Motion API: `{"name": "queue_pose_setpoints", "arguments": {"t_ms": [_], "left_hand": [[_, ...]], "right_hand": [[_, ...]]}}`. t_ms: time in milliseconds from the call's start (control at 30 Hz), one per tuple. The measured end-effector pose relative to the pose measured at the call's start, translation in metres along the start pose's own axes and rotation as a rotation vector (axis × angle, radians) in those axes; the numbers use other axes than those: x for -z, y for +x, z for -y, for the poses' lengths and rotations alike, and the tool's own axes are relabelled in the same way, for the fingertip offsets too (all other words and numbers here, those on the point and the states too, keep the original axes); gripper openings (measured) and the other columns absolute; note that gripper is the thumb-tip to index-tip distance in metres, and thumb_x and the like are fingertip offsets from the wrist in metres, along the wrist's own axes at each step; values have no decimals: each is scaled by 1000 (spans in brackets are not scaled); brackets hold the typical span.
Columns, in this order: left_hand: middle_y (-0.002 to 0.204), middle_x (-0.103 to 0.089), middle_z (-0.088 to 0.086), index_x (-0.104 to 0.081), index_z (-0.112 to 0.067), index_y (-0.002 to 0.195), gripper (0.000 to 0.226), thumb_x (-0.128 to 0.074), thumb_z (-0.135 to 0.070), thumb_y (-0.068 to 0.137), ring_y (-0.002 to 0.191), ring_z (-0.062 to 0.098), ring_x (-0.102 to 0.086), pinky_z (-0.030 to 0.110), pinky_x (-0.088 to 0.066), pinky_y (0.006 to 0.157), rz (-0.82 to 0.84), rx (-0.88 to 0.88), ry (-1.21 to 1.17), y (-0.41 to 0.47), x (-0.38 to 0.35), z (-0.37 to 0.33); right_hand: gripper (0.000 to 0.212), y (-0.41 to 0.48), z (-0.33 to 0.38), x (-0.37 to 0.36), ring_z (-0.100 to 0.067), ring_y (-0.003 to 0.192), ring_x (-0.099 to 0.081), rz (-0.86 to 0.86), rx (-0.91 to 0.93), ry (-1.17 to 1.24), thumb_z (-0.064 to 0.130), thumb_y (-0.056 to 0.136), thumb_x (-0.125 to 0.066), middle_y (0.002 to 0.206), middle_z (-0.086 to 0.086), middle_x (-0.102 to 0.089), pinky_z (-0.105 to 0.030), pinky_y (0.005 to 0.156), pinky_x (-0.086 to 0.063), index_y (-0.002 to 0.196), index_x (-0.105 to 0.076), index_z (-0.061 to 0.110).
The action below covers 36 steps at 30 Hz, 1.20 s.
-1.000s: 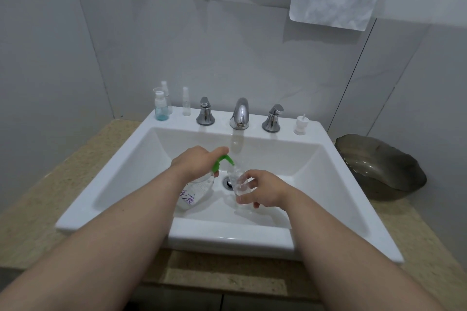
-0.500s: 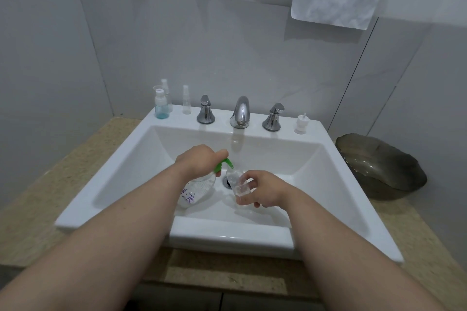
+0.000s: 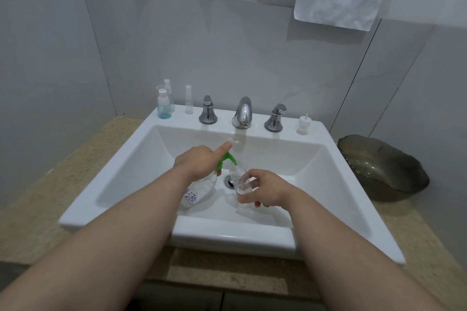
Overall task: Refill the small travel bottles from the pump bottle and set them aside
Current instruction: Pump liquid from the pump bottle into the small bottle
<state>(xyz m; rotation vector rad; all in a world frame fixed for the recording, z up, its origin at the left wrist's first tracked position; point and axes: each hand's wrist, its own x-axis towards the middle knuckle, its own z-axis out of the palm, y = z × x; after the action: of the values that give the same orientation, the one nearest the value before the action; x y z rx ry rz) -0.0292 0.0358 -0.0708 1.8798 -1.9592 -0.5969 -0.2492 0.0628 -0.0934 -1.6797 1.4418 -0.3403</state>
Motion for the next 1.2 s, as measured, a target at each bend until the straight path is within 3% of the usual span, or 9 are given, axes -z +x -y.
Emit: {"name": "queue_pose_setpoints", "arguments": {"t_ms": [233,500,700,1000,1200], "left_hand": [[85,-71,-2,-78,-20,67,78,-32,-78,90,81,19,-64,37,-46,83,-2,32,-35,2,-1,0],[84,-72,-1,-78,-19,67,73,-37,-75,88,79,20,-65,35,-45,78,12,26,-36,2,-2,-4],[83,-71,-2,-76,-19,63,86,-31,-89,83,79,19,-65,38,-49,85,-3,16,-41,2,-2,0],[86,-73,-2,-77,-19,65,70,-39,-75,81,83,21,-65,36,-49,85,33,26,-52,2,-3,-4],[77,-69,-2,-78,-17,66,63,-43,-65,87,74,21,-60,34,-43,73,53,27,-39,3,-2,-8]], "right_hand": [[43,-3,3,-1,-11,57,-61,-16,2,5,29,83,-86,98,7,-71,-24,54,-44,119,-63,24],[41,-2,0,-1,-11,59,-63,-23,-16,-25,28,82,-85,103,7,-72,-25,55,-45,116,-61,25],[42,-1,0,0,-12,59,-63,-34,-13,-24,27,81,-86,108,5,-72,-24,54,-44,115,-61,26],[43,-1,0,-1,-14,56,-63,-23,-11,-14,24,81,-87,112,2,-70,-24,51,-44,116,-61,22],[46,-3,2,-1,-15,58,-65,-12,-12,-28,23,82,-86,112,3,-69,-24,52,-45,121,-60,21]]}}
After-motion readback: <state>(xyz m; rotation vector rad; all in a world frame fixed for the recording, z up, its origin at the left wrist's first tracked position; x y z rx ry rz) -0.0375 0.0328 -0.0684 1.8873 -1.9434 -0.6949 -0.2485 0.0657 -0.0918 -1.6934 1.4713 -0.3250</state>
